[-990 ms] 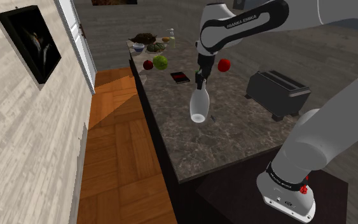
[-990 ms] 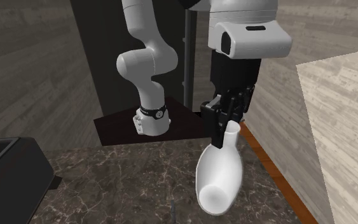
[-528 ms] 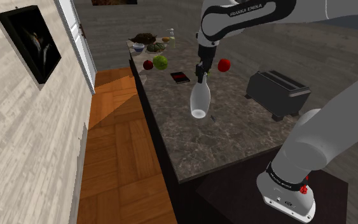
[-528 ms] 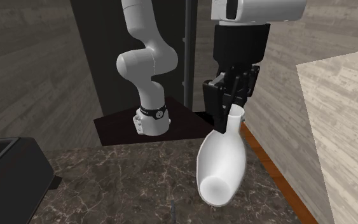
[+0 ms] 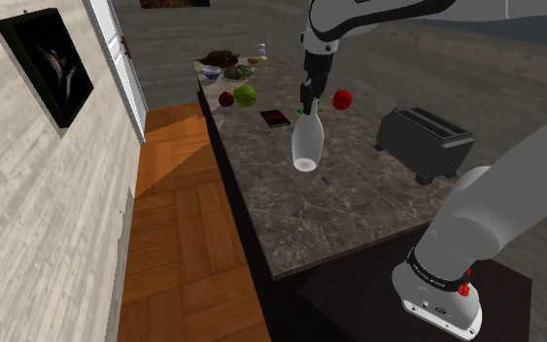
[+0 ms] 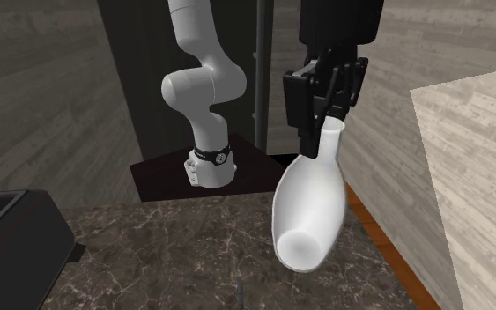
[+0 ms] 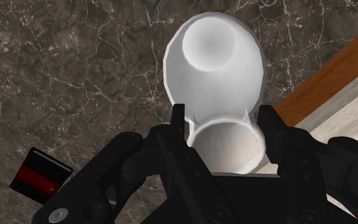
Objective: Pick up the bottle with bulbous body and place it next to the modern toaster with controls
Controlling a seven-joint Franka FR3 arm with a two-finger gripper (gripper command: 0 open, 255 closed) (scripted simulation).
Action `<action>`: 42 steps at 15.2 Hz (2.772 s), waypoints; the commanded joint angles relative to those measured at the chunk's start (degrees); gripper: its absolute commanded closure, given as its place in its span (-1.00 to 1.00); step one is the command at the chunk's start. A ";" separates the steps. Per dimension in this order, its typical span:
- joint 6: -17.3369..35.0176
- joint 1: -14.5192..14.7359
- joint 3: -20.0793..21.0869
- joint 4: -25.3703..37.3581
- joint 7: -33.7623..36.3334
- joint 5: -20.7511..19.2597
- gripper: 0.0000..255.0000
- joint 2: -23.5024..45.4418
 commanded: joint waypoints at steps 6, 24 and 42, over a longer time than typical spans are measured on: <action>-5.46 0.09 0.14 5.65 0.07 0.08 1.00 0.19; -19.59 0.20 0.17 23.22 -0.17 0.37 1.00 3.63; -31.28 -2.14 -3.47 39.51 -6.38 0.49 1.00 8.19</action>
